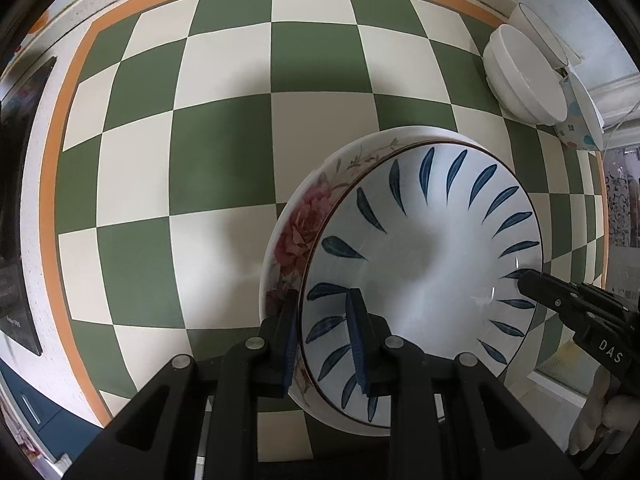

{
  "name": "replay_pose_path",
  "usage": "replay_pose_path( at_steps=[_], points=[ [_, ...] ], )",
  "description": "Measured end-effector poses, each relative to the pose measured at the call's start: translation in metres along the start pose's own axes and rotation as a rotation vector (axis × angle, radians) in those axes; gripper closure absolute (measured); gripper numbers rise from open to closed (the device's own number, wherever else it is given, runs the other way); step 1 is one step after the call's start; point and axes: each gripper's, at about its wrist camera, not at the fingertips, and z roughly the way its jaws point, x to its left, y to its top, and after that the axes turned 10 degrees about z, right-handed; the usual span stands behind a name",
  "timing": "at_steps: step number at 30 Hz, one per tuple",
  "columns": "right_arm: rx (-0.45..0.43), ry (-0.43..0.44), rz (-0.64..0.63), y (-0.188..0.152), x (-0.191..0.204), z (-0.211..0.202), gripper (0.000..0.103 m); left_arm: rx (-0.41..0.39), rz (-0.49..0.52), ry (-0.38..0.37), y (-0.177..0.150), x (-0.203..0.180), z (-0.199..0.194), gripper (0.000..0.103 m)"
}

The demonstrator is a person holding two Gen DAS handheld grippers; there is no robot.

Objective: Organize plates and bowls
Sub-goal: 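Lower the blue-leaf plate onto the plate stack and open the left gripper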

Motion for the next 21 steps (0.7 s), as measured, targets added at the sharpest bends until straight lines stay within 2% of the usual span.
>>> replay_pose_path(
  at_steps=[9, 17, 21],
  points=[
    [0.013, -0.033, -0.01, 0.003, 0.009, 0.001, 0.084, 0.01, -0.063, -0.008, -0.005, 0.011, -0.001, 0.081],
    [0.047, -0.067, -0.027, 0.006, 0.013, 0.001, 0.084, 0.02, -0.115, 0.011, -0.006, 0.011, -0.002, 0.081],
    [0.059, -0.043, -0.003, 0.01, 0.009, -0.003, 0.084, 0.01, -0.152, 0.017, -0.007, 0.012, -0.005, 0.081]
  ],
)
